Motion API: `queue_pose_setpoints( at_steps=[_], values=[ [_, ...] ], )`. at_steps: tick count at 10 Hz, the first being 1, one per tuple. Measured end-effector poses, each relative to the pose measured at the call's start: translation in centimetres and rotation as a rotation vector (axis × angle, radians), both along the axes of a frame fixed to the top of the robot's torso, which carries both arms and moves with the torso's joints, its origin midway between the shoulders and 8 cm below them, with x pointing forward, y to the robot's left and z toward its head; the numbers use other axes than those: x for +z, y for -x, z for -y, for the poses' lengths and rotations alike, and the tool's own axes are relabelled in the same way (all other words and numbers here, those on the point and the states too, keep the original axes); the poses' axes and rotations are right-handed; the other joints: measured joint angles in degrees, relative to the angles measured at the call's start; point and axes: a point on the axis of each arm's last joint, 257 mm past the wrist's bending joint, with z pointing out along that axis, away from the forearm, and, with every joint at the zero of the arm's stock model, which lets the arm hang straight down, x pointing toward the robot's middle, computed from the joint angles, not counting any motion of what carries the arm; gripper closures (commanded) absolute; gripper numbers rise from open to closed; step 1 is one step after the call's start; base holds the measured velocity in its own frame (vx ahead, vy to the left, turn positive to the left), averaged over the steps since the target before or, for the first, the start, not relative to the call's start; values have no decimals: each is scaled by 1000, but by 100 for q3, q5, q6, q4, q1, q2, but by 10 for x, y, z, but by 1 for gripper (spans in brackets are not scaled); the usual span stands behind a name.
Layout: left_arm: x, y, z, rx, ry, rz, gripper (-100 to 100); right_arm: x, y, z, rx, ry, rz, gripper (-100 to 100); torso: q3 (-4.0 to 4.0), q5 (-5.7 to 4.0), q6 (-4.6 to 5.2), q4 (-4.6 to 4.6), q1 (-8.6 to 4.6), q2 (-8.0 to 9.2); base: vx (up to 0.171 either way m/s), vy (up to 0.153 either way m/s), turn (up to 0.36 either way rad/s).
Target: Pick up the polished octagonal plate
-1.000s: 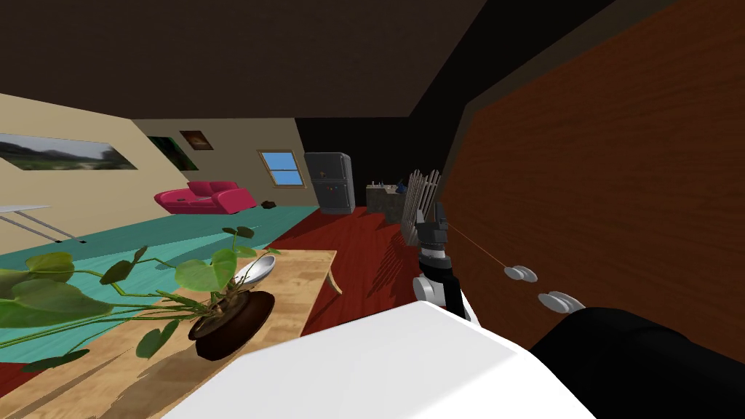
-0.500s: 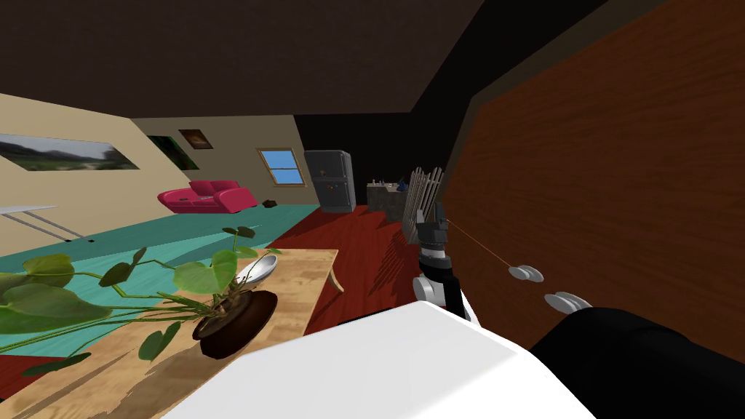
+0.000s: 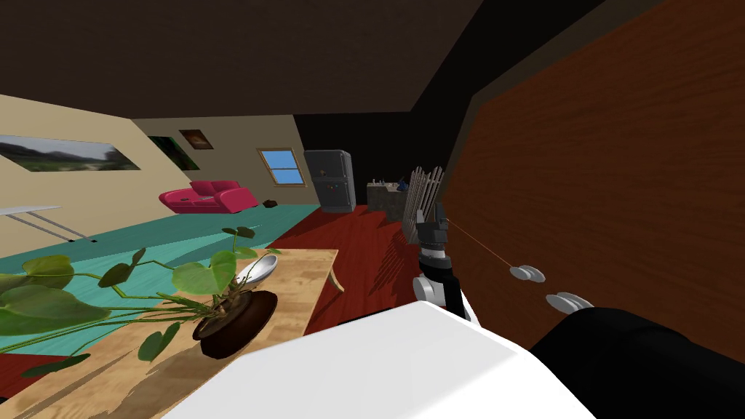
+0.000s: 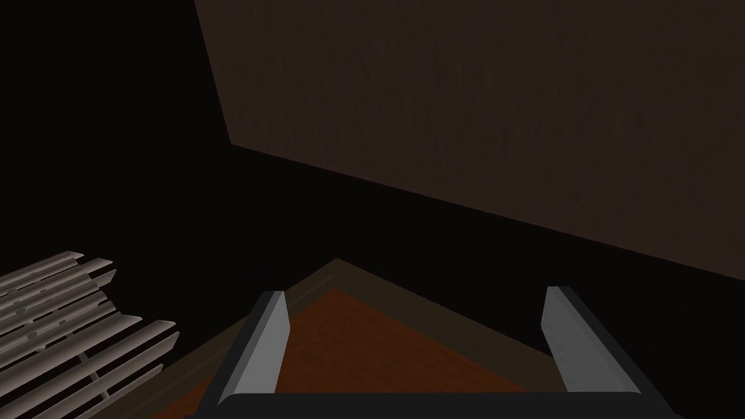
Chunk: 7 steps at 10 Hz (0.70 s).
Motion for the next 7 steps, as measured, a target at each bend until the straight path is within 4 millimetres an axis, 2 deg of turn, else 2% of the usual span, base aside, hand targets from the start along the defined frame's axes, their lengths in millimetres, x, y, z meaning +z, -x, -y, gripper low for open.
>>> queue_pose_setpoints(
  at_steps=[1,2,6,7],
  values=[
    [0,0,0,0,0,0,0,0,0,0,0,0,0,0,0,0,0,0,-1,0,0,0,0],
    [0,0,0,0,0,0,100,0,0,0,0,0,0,0,-1,0,1,-1,-1,-1,4,-26,-20],
    [18,7,-3,-1,-4,-2,100,0,0,0,0,0,0,0,-5,-6,1,-4,-20,-6,6,-29,-3],
    [19,7,-3,1,-4,-2,0,0,0,0,0,0,0,0,-4,-4,3,-3,-12,-5,0,0,0]
  ],
)
